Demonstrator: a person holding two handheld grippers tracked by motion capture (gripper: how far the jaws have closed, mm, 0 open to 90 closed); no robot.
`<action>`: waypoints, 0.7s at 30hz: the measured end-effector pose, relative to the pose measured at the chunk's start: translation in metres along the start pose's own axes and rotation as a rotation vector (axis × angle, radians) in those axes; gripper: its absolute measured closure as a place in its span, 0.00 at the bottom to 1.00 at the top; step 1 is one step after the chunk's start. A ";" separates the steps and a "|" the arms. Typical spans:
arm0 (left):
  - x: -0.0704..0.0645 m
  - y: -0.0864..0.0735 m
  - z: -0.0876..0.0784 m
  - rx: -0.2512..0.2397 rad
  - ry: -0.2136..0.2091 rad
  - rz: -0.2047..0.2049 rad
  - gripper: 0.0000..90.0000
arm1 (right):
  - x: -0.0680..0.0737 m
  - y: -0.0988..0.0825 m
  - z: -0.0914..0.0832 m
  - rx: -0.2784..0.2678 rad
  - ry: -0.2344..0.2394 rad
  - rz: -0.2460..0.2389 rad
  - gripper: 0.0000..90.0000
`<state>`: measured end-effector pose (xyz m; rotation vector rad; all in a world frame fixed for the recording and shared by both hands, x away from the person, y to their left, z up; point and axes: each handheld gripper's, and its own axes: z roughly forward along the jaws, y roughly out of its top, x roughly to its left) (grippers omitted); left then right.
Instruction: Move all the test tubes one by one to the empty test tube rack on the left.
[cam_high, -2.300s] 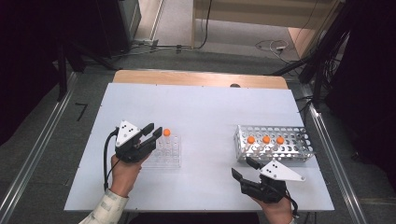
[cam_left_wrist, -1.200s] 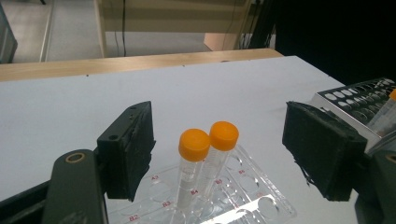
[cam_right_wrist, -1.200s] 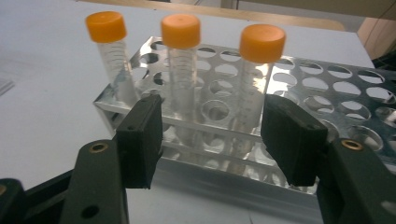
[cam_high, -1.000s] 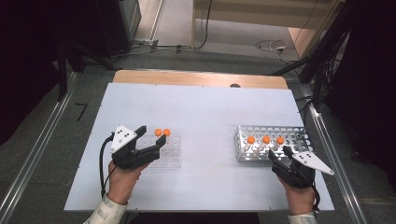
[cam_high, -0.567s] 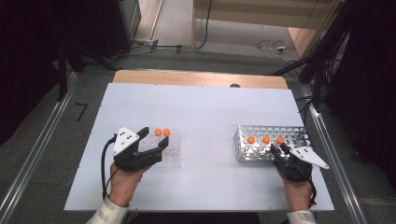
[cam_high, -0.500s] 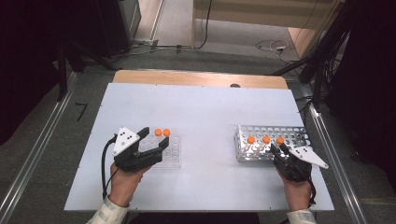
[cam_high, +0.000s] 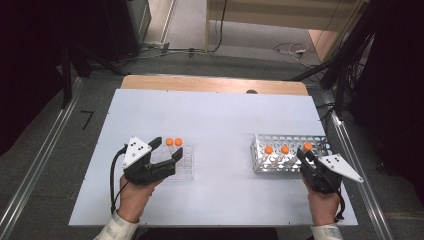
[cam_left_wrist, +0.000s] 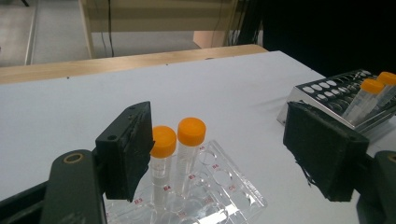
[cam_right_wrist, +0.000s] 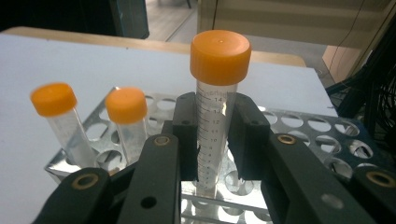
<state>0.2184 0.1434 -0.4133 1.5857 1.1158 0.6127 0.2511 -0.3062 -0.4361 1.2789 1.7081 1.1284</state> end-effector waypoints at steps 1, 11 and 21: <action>0.000 0.000 0.000 0.000 -0.002 0.000 0.27 | -0.001 0.002 -0.003 -0.009 0.003 0.006 0.79; -0.003 0.001 -0.002 -0.006 -0.014 0.002 0.27 | 0.000 0.014 -0.034 0.038 0.089 0.007 0.80; -0.012 0.001 -0.002 0.001 -0.044 0.017 0.27 | 0.034 0.005 -0.039 0.097 0.253 -0.040 0.79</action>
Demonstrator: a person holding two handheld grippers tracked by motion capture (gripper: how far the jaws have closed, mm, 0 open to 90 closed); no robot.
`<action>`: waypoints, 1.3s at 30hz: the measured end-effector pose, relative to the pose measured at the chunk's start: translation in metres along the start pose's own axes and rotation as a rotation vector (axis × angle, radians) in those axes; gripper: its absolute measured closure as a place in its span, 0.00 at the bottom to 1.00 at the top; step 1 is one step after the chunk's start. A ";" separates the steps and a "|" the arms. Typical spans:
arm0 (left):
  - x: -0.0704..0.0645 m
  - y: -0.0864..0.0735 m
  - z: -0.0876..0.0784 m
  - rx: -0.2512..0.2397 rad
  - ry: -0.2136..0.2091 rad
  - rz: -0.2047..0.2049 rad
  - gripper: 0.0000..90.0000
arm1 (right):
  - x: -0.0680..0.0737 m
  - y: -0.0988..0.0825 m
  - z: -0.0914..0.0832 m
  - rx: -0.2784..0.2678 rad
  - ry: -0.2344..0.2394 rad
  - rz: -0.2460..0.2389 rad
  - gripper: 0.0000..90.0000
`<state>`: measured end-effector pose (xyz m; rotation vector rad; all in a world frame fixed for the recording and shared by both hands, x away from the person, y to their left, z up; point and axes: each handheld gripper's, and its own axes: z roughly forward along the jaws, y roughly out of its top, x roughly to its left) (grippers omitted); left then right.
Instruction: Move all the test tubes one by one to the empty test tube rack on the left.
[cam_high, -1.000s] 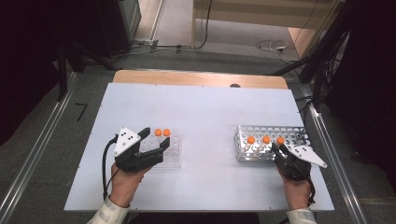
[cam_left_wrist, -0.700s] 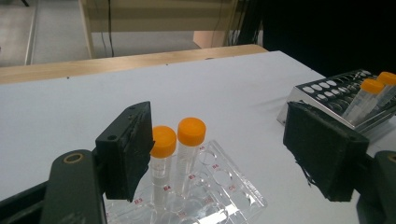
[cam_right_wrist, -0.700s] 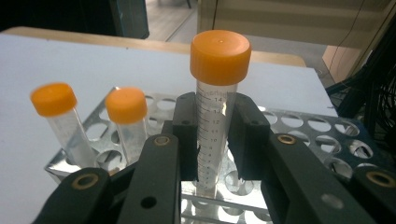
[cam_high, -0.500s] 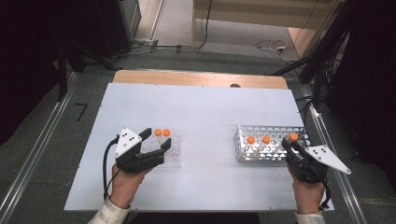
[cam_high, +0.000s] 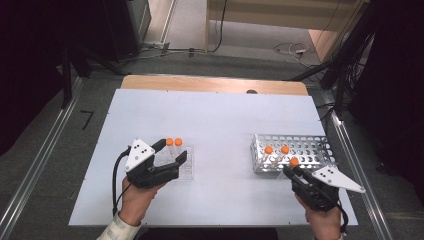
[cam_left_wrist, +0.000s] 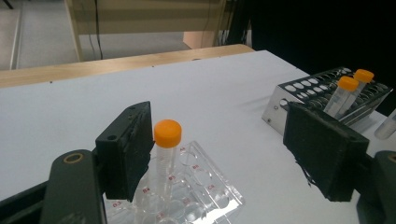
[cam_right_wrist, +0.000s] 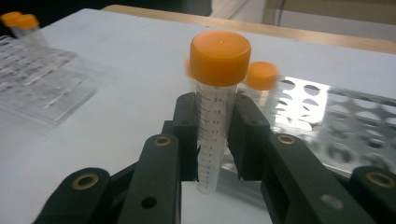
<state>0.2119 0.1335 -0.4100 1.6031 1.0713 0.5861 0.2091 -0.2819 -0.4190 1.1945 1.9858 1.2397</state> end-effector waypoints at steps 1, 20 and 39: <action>-0.002 -0.001 0.001 0.001 -0.005 0.001 0.27 | 0.005 -0.001 0.003 -0.001 0.019 -0.003 0.79; -0.042 -0.009 0.013 0.044 -0.119 0.065 0.26 | 0.071 -0.003 0.042 0.001 0.185 -0.112 0.80; -0.069 -0.015 0.023 0.081 -0.210 0.095 0.18 | 0.118 -0.001 0.065 0.039 0.284 -0.190 0.80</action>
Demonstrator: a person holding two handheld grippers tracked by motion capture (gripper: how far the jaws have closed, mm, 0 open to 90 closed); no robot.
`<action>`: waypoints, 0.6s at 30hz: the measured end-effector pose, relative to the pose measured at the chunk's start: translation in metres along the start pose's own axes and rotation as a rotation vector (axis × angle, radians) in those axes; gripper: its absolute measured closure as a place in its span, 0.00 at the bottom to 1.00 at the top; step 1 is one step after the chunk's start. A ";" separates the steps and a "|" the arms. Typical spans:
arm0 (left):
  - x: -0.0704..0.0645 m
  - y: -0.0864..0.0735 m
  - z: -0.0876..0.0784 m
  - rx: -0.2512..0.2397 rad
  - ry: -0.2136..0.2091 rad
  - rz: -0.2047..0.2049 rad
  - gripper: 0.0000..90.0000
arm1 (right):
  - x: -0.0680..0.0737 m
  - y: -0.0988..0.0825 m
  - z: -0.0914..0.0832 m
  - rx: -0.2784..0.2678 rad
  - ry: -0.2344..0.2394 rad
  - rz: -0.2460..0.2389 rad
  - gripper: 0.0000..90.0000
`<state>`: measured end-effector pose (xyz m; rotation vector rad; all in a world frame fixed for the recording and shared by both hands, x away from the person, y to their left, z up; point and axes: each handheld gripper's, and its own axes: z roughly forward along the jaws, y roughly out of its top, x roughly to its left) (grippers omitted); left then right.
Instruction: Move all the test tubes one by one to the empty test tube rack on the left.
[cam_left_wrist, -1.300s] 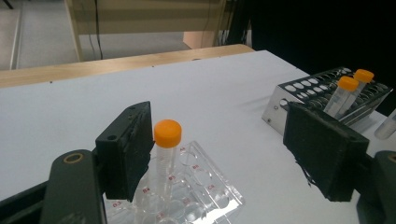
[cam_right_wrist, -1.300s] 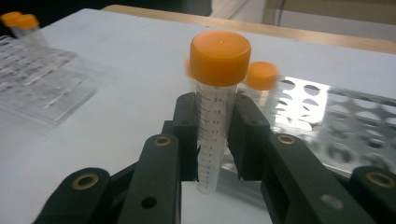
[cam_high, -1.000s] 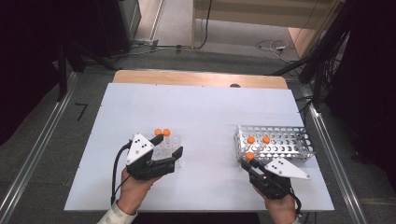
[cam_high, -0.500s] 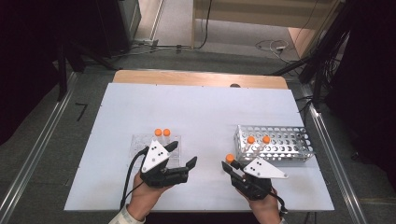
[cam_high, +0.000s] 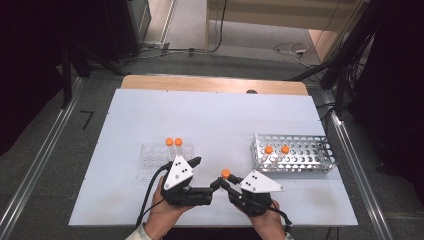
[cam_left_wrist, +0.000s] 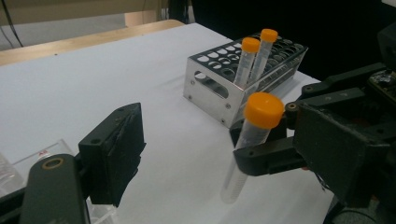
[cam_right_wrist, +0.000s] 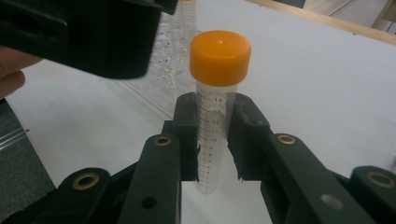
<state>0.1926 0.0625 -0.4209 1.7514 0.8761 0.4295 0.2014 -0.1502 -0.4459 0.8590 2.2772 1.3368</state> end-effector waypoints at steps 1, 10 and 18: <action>-0.001 0.000 0.000 0.003 -0.005 0.002 0.18 | 0.001 0.000 0.001 0.002 0.003 -0.003 0.80; -0.006 -0.002 0.000 -0.010 -0.046 0.033 0.49 | 0.012 0.003 0.008 0.003 0.032 -0.021 0.80; -0.009 -0.005 0.003 0.013 -0.060 0.062 0.68 | 0.013 0.005 0.008 -0.007 0.035 -0.022 0.80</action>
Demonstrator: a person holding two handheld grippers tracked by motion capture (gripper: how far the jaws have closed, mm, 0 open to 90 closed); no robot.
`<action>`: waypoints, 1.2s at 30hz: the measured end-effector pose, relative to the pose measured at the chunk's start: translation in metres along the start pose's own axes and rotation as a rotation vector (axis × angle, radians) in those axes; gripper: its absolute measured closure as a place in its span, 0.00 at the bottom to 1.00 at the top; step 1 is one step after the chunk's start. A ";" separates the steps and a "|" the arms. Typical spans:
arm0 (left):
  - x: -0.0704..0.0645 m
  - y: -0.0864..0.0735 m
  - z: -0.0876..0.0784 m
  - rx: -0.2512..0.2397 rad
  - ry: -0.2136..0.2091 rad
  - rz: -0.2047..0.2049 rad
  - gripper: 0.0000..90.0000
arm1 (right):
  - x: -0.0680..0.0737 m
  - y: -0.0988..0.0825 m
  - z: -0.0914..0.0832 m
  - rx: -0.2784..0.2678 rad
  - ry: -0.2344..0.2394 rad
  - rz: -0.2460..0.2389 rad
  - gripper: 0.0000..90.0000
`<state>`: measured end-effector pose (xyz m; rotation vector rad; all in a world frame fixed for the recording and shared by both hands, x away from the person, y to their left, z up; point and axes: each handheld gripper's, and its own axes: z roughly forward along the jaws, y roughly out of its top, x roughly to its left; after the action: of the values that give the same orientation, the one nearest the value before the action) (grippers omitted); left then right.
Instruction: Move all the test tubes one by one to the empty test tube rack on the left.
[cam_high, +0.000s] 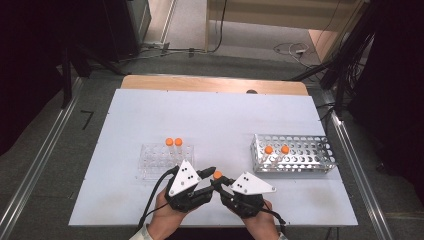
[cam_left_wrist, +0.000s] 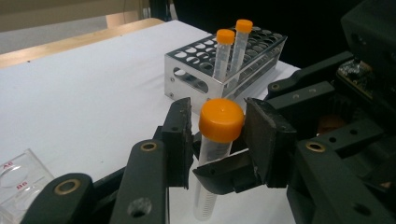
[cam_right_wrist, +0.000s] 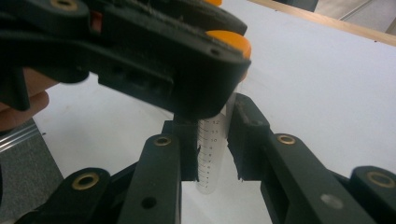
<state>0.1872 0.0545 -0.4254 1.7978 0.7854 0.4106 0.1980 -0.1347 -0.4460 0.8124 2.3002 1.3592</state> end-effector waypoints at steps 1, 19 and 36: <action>0.000 0.000 0.000 0.002 0.001 0.002 0.69 | 0.000 0.000 0.000 -0.001 0.000 0.000 0.80; 0.003 0.002 -0.004 -0.016 0.006 -0.003 0.78 | -0.004 0.002 -0.003 0.002 0.010 0.018 0.46; 0.023 0.012 -0.029 -0.044 0.054 -0.055 0.77 | -0.036 -0.007 -0.036 0.005 -0.072 0.074 0.31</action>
<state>0.1901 0.0882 -0.4062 1.7267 0.8555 0.4382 0.2040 -0.1838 -0.4345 0.9412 2.2395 1.3326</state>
